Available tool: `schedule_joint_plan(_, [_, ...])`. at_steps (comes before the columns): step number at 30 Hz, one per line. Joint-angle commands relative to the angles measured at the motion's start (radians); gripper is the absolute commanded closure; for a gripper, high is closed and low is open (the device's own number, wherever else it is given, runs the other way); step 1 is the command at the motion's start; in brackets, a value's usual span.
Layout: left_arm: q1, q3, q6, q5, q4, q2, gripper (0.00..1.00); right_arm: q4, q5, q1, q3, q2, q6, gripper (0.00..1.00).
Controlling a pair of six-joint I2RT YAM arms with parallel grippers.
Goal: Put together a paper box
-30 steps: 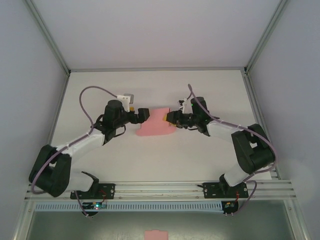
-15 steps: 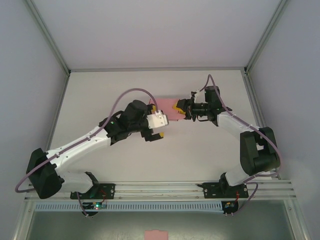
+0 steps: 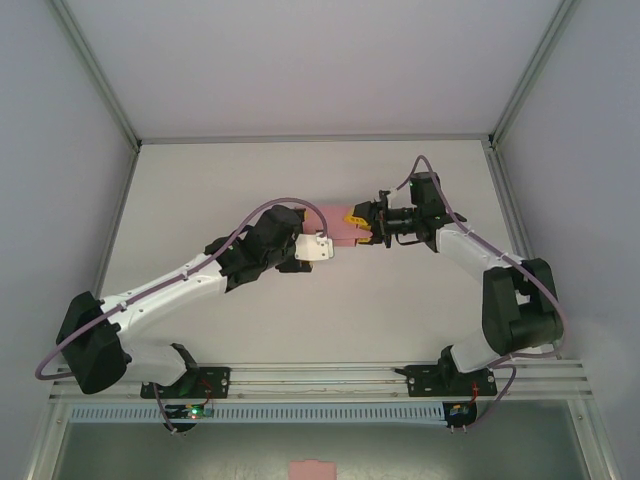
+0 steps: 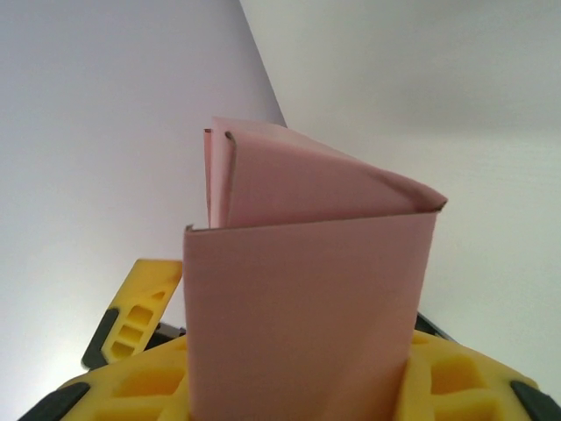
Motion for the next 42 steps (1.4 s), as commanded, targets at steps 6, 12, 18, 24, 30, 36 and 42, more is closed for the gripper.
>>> schedule_joint_plan(6, [0.017, -0.034, 0.002, -0.043, 0.13, -0.023, 0.49, -0.021, -0.027, 0.012, 0.009, -0.035, -0.012, 0.6])
schedule_joint_plan(12, [0.025, 0.006, -0.036, 0.022, -0.016, -0.028, 0.56, -0.115, 0.167, -0.019, 0.022, -0.169, -0.189, 0.38])
schedule_joint_plan(18, [0.057, 0.03, -0.11, 0.145, -0.163, -0.006, 0.55, -0.18, 0.677, -0.077, -0.029, -0.512, -0.718, 0.02])
schedule_joint_plan(24, [0.148, 0.105, -0.148, 0.337, -0.404, 0.073, 0.56, 0.034, 0.591, -0.07, -0.207, -0.744, -1.014, 0.1])
schedule_joint_plan(30, [0.178, 0.168, -0.204, 0.385, -0.503, 0.19, 0.57, -0.291, 0.579, 0.114, -0.077, -0.579, -1.23, 0.23])
schedule_joint_plan(36, [0.189, 0.24, -0.209, 0.432, -0.571, 0.304, 0.55, -0.312, 0.67, 0.267, -0.017, -0.367, -1.315, 0.31])
schedule_joint_plan(42, [0.211, 0.285, -0.223, 0.482, -0.612, 0.382, 0.56, -0.357, 0.654, 0.282, 0.055, -0.189, -1.358, 0.39])
